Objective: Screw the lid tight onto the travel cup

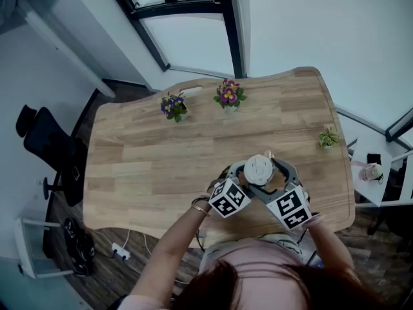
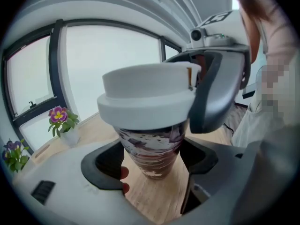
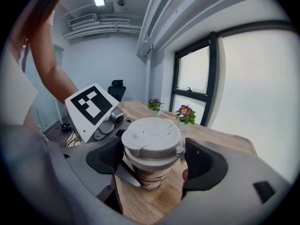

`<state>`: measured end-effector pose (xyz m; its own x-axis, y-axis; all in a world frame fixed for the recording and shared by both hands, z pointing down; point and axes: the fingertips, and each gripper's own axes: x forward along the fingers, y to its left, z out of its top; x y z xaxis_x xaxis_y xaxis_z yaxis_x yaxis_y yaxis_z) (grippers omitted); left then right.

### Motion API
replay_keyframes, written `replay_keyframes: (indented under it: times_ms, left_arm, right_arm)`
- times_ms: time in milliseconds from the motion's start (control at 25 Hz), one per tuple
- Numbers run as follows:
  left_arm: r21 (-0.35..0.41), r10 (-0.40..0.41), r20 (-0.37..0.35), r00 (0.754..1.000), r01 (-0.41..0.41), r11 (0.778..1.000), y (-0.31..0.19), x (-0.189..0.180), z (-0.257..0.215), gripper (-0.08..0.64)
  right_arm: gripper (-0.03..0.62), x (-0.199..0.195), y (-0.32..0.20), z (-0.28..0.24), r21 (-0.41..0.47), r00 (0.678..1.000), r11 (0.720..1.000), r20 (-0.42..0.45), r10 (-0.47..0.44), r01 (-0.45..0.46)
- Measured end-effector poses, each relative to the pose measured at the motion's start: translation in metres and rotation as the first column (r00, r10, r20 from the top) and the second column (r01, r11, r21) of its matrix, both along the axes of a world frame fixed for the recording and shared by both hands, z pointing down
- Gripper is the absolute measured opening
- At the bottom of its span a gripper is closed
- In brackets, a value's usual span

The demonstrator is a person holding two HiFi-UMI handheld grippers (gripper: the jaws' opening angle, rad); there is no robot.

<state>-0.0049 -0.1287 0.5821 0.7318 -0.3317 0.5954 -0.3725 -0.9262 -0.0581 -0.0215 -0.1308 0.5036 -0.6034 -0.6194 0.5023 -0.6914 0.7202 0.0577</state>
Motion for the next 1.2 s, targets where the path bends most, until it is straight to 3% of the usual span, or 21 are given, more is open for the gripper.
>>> replay_keyframes:
  times_ms: [160, 240, 360, 520, 680, 800, 1040, 1120, 1200]
  left_arm:
    - [0.017, -0.121, -0.029, 0.992, 0.122, 0.992, -0.005, 0.0, -0.001, 0.357]
    - [0.022, -0.166, -0.044, 0.985, 0.167, 0.986, -0.006, 0.0, -0.001, 0.357]
    - [0.02, -0.158, -0.048, 0.986, 0.159, 0.987, -0.005, -0.001, -0.001, 0.357]
    - [0.008, -0.019, -0.032, 0.999, 0.02, 1.0, 0.003, 0.0, 0.0, 0.357]
    - [0.0, 0.078, 0.0, 0.997, -0.078, 0.997, 0.008, 0.002, 0.0, 0.357]
    - [0.004, 0.043, -0.001, 0.999, -0.043, 0.999, 0.007, 0.002, 0.0, 0.357]
    - [0.035, -0.137, -0.06, 0.989, 0.139, 0.99, -0.001, 0.002, -0.003, 0.357]
    - [0.029, -0.134, -0.063, 0.989, 0.136, 0.99, -0.001, 0.002, -0.002, 0.357]
    - [0.021, -0.079, -0.054, 0.995, 0.08, 0.997, 0.001, 0.001, -0.001, 0.357]
  right_arm:
    - [0.387, 0.006, 0.001, 0.002, -0.001, 0.978, 0.98, 0.052, 0.201, -0.201]
    - [0.382, 0.006, 0.002, 0.004, -0.03, 0.966, 0.969, 0.077, 0.246, -0.244]
    - [0.382, 0.004, 0.004, 0.005, -0.063, 0.973, 0.977, 0.093, 0.211, -0.205]
    - [0.383, 0.003, 0.004, -0.001, -0.051, 0.997, 0.998, 0.055, 0.047, -0.044]
    - [0.383, -0.003, 0.006, -0.001, -0.041, 0.994, 0.993, 0.011, -0.107, 0.107]
    - [0.383, -0.003, 0.005, -0.003, -0.006, 0.997, 0.998, 0.025, -0.069, 0.069]
    - [0.383, 0.0, -0.002, -0.005, 0.042, 0.986, 0.987, 0.063, 0.153, -0.155]
    - [0.383, -0.001, 0.0, -0.004, 0.013, 0.989, 0.992, 0.079, 0.126, -0.127]
    - [0.383, -0.002, 0.004, -0.003, -0.039, 0.995, 0.998, 0.09, 0.05, -0.047]
